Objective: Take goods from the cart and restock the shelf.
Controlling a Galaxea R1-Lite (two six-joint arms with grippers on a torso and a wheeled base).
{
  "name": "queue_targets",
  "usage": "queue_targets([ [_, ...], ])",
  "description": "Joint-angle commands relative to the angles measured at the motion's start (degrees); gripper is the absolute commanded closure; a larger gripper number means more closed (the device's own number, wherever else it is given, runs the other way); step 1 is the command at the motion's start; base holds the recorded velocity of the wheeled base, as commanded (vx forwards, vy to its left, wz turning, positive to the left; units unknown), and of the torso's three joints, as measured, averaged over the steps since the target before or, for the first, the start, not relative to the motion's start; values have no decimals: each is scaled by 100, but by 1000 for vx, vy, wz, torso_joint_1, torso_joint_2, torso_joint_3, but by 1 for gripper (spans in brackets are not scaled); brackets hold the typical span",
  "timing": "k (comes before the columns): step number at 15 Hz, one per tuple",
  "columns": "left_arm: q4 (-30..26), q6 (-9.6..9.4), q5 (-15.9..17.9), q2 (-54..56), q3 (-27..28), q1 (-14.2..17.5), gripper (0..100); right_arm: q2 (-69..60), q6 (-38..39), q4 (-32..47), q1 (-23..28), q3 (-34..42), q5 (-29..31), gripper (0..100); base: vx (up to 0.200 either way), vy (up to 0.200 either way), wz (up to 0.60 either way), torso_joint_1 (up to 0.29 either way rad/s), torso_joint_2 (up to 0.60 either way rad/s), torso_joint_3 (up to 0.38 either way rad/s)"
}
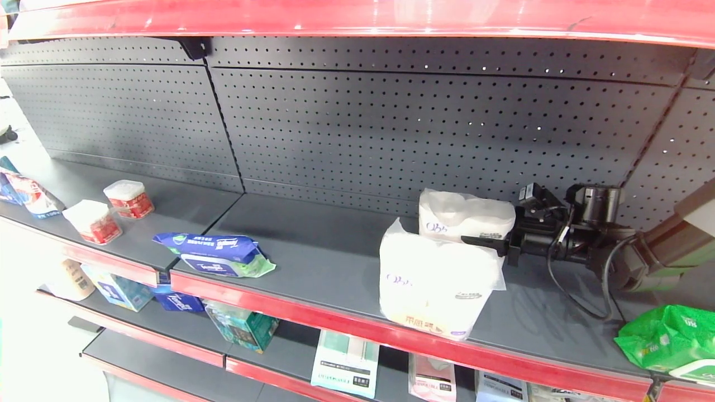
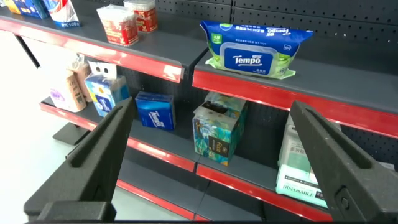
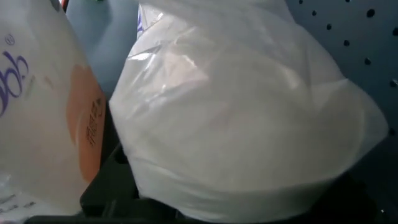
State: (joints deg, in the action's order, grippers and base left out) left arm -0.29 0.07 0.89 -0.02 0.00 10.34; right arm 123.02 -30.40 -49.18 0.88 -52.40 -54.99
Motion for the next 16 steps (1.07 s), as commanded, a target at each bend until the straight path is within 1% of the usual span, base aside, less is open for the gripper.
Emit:
queue_targets([
  [1,3,1,-1,2,0,3,0,-6,-62,-22,211,151,32,100,0,0,0,0,0,0],
  [3,3,1,-1,2,0,3,0,3,-317,-22,422,335,41,100,0,0,0,0,0,0],
  [6,3,1,-1,2,0,3,0,3,-458,-22,440,274,15,100,0,0,0,0,0,0],
  [8,3,1,-1,2,0,3,0,-14,-458,-31,352,291,-20,100,0,0,0,0,0,0],
  [10,3,1,-1,2,0,3,0,-23,-458,-39,158,282,-108,100,0,0,0,0,0,0],
  [16,-6,1,-1,2,0,3,0,73,-396,-39,-105,10,-29,100,0,0,0,0,0,0],
])
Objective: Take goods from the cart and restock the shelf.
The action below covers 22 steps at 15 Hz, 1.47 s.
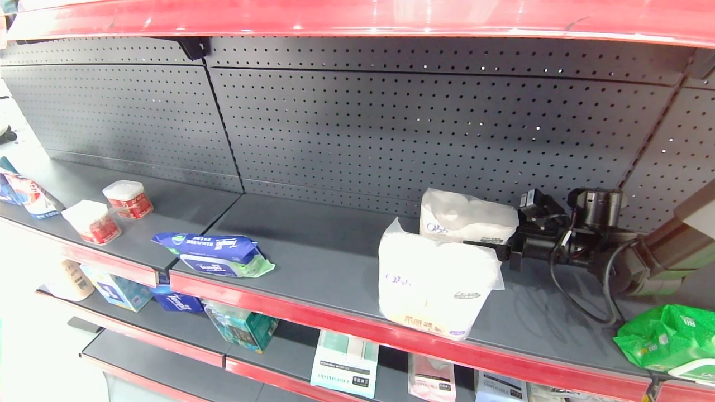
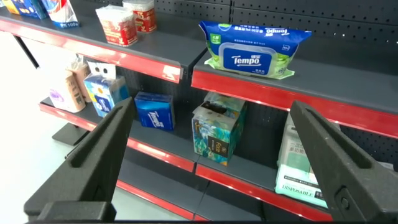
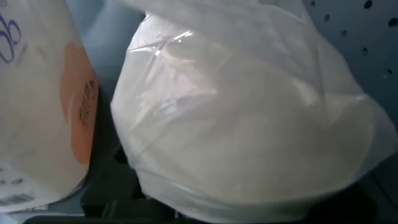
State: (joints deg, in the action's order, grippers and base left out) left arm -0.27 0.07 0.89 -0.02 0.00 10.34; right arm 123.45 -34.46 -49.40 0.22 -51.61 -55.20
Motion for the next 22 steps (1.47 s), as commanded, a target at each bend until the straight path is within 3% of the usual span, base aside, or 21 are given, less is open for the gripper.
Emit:
queue_targets([
  [1,0,1,-1,2,0,3,0,74,10,-17,-40,-121,44,100,0,0,0,0,0,0],
  [17,0,1,-1,2,0,3,0,-181,-87,-9,-4,248,97,100,0,0,0,0,0,0],
  [22,0,1,-1,2,0,3,0,-173,-17,35,-40,240,-342,100,0,0,0,0,0,0],
])
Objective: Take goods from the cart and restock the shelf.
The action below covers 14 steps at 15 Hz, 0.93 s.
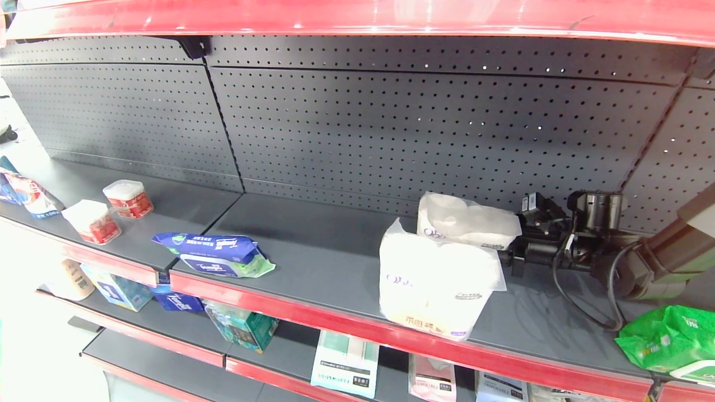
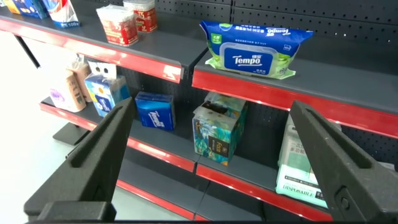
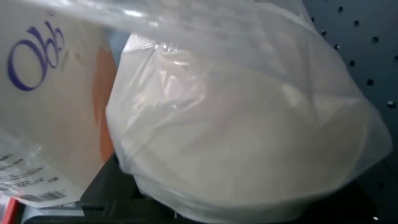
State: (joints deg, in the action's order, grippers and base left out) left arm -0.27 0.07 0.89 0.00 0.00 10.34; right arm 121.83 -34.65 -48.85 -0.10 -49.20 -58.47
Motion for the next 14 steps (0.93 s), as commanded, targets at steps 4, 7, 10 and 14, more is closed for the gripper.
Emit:
queue_targets([
  [4,0,1,-1,0,0,3,0,95,19,-11,-8,-204,-16,100,0,0,0,0,0,0],
  [7,0,1,-1,0,0,3,0,121,98,-11,19,-257,-16,100,0,0,0,0,0,0],
  [10,0,1,-1,0,0,3,0,148,221,-11,62,-362,-33,100,0,0,0,0,0,0],
  [14,0,1,-1,0,0,3,0,218,248,-2,71,-380,-279,100,0,0,0,0,0,0],
])
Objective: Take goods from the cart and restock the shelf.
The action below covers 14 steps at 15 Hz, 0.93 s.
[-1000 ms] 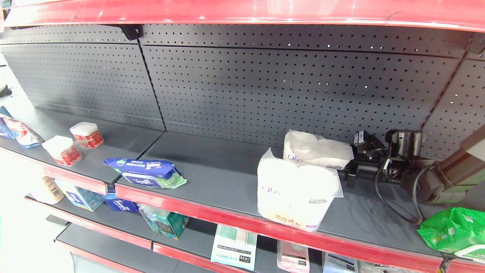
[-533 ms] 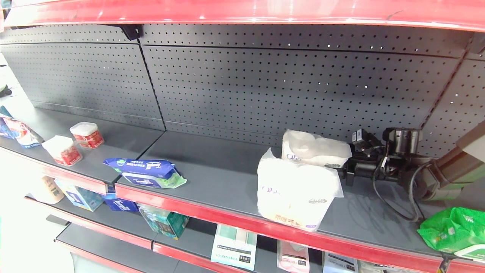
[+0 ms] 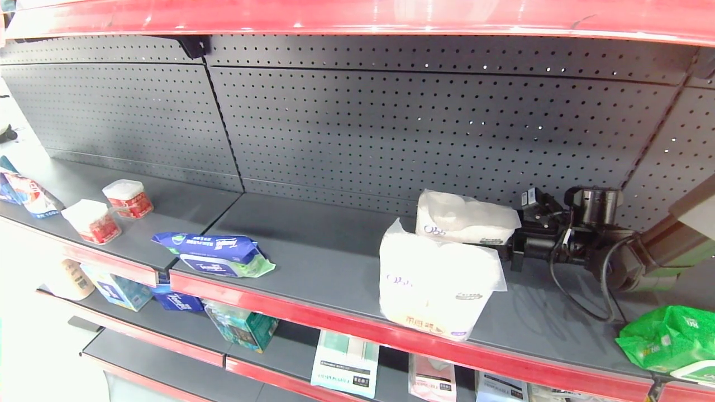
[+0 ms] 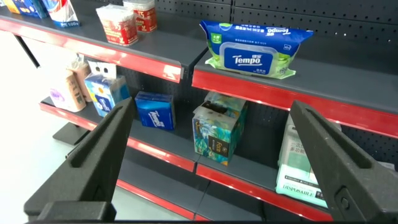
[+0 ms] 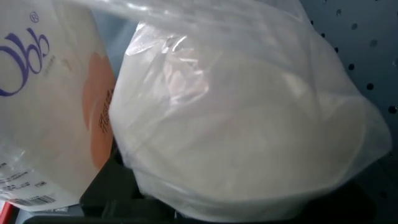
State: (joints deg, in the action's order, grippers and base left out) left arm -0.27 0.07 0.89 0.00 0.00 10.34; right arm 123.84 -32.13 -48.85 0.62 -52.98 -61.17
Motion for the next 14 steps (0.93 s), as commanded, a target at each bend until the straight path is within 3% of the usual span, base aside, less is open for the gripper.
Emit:
queue_targets([
  [1,0,1,-1,0,0,3,0,35,-3,-2,-1,-11,-9,100,0,0,0,0,0,0],
  [6,0,1,-1,0,0,3,0,70,14,-2,-1,-142,-18,100,0,0,0,0,0,0],
  [7,0,1,-1,0,0,3,0,78,14,-2,-1,-142,0,0,0,0,0,0,0,0],
  [14,0,1,-1,0,0,3,0,-291,181,16,78,-11,35,0,0,0,0,0,0,0],
])
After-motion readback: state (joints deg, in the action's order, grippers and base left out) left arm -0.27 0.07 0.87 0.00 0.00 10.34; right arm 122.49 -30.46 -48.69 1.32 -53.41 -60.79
